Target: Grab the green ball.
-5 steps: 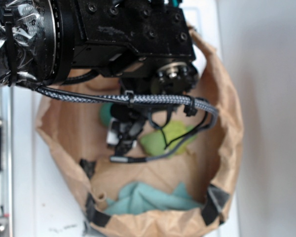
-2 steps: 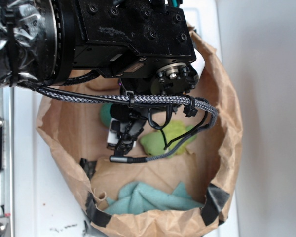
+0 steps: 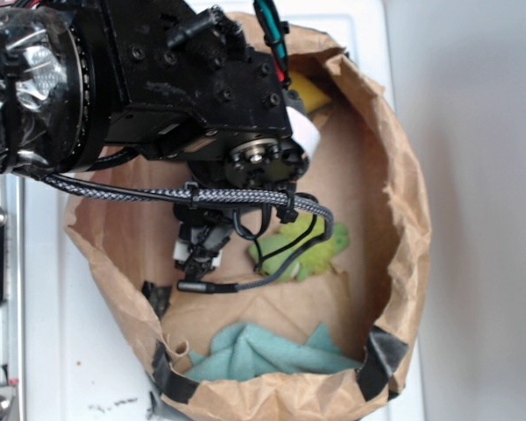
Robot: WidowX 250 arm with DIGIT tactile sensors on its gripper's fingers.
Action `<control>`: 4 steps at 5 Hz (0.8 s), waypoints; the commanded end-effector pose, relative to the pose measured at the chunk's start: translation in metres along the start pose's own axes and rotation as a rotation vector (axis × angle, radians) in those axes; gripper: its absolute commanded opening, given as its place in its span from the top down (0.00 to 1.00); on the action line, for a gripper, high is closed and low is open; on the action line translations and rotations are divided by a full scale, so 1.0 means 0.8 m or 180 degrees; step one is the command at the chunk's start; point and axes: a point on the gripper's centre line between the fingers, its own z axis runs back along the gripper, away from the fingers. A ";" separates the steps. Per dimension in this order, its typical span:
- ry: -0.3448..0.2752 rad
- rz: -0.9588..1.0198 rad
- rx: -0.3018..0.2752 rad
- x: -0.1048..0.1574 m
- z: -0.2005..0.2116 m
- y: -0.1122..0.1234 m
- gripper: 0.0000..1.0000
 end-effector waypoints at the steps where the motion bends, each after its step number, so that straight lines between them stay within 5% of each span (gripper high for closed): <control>1: -0.0033 -0.0034 0.0151 0.022 -0.023 -0.006 0.00; 3: 0.0009 -0.0058 0.0398 0.024 -0.051 -0.003 0.00; 4: -0.0030 -0.0087 0.0485 0.019 -0.053 -0.003 0.74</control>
